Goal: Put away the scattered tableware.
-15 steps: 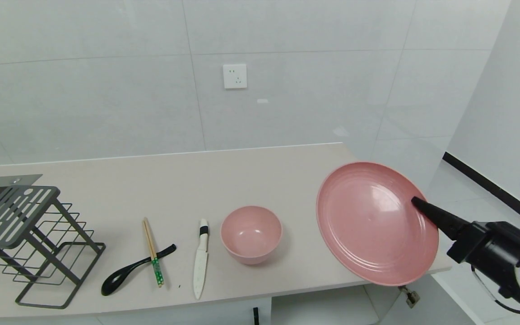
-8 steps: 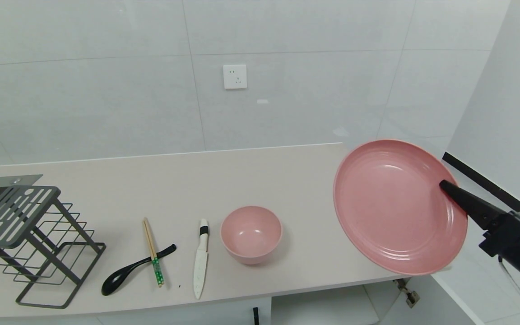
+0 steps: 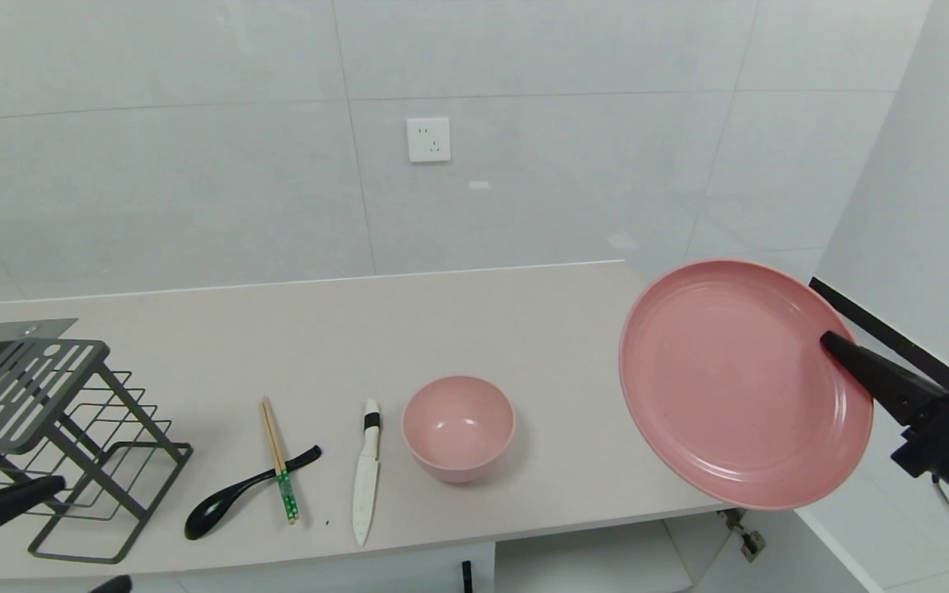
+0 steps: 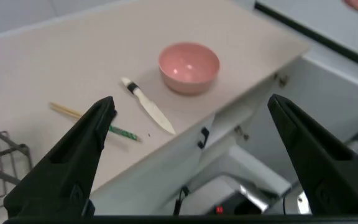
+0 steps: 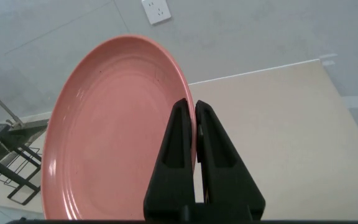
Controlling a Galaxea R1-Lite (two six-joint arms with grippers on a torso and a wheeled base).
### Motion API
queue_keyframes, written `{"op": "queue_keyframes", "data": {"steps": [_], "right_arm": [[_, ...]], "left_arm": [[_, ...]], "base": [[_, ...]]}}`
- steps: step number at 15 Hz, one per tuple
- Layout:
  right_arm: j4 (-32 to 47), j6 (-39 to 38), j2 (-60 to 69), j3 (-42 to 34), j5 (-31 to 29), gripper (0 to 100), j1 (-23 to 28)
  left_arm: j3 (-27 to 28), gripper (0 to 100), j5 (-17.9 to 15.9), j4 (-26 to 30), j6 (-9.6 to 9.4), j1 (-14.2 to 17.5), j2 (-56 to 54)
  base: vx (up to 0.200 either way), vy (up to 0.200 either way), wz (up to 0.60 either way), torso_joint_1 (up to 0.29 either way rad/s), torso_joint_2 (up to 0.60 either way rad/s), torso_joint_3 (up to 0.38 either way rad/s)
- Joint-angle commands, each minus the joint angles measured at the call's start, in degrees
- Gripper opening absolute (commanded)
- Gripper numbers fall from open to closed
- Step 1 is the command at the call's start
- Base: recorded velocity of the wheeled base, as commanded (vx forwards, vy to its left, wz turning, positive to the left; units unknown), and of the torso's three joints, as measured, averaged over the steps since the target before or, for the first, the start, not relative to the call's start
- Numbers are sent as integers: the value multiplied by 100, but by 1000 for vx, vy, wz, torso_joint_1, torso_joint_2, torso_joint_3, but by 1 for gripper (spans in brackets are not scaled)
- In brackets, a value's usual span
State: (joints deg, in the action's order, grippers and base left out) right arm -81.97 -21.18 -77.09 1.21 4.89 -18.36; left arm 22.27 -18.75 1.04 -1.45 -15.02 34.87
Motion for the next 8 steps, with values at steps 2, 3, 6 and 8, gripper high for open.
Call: {"op": "queue_keyframes", "data": {"steps": [2,3,6,8], "right_arm": [[199,8,309,38,12,0,8],[199,8,318,46,12,0,8],[199,8,318,46,21,0,25],[199,-1,335,38,21,0,34]], "left_arm": [[-12,100,20,-16,22,-124,961],[14,100,3,-51,40,-124,1286],[234,100,-32,-130,444,-150,2446],[251,100,-24,-789,936,-221,3369]], "base": [[0,0,0,0,0,0],[0,0,0,0,0,0],[0,0,0,0,0,0],[0,0,0,0,0,0]]}}
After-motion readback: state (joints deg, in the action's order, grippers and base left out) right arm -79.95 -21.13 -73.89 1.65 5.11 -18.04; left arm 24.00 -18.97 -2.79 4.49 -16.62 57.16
